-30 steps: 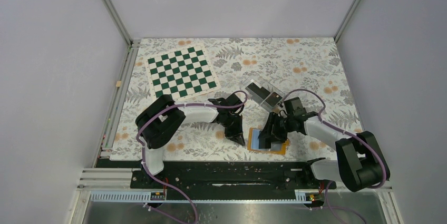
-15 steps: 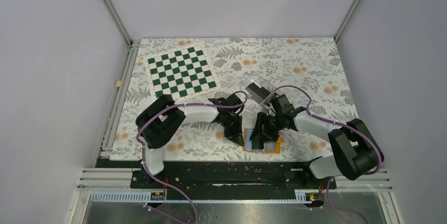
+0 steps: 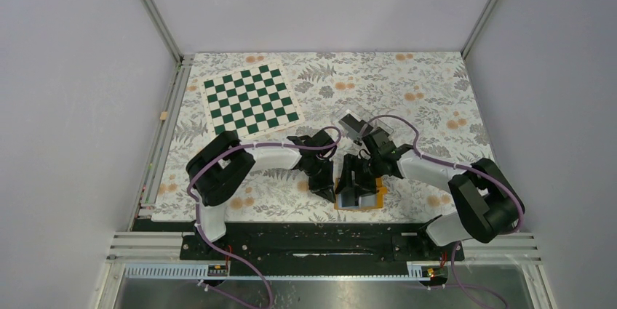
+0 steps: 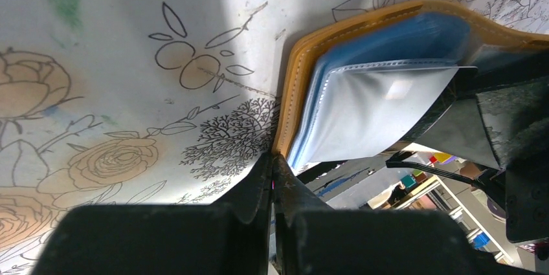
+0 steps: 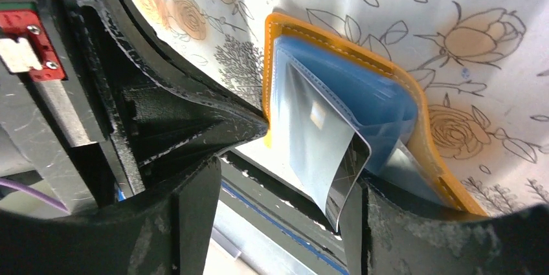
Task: Put the credit cards into the card holder
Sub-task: Insert the credit card into the card holder.
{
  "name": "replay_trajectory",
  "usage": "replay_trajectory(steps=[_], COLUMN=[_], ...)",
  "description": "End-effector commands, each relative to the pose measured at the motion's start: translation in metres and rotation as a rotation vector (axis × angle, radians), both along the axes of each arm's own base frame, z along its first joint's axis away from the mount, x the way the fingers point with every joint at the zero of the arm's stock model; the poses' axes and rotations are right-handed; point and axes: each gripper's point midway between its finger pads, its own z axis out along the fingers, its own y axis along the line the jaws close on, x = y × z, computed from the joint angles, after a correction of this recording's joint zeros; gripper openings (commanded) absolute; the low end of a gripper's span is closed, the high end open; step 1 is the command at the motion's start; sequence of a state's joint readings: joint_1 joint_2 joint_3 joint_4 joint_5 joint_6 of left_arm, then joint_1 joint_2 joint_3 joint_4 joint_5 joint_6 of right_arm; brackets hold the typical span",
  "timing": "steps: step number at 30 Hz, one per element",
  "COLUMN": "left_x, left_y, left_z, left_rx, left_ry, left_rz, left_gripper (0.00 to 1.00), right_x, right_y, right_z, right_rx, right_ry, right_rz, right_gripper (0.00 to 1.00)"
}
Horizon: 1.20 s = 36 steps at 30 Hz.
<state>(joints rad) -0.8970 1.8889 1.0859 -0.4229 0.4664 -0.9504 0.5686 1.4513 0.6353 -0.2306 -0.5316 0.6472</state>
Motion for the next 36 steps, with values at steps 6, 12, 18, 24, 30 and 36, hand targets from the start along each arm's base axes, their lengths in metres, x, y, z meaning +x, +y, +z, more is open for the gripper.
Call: replay_trajectory(steps=[6,12,18,24,30,36], left_x=[0.008,0.008,0.008,0.014,0.020,0.019], left_y=[-0.015,-0.017,-0.017,-0.019,-0.027,-0.024], left_z=[0.011,0.010,0.011,0.024,0.046,0.044], left_rx=[-0.083,-0.088,-0.088,-0.127,-0.252,-0.266], left_ry=[-0.071,-0.069,-0.072,-0.128,-0.198,-0.195], left_rz=[0.017,0.017,0.018,0.021,0.057,0.082], left_gripper=[0.00,0.00,0.00,0.00,0.19,0.25], right_x=[-0.004,-0.007,-0.007,-0.004,-0.008,-0.008], right_y=[-0.021,-0.022,-0.023,-0.026,-0.022,-0.026], right_z=[0.016,0.018,0.023,0.032,0.023,0.017], right_rx=[-0.173,-0.195,-0.208,-0.227,-0.201,-0.222], right_ry=[-0.056,-0.041,-0.042,-0.060,-0.030,-0.035], right_rz=[0.127,0.165,0.194,0.223,0.231,0.220], right_gripper=[0.74,0.80,0.81,0.82,0.84,0.83])
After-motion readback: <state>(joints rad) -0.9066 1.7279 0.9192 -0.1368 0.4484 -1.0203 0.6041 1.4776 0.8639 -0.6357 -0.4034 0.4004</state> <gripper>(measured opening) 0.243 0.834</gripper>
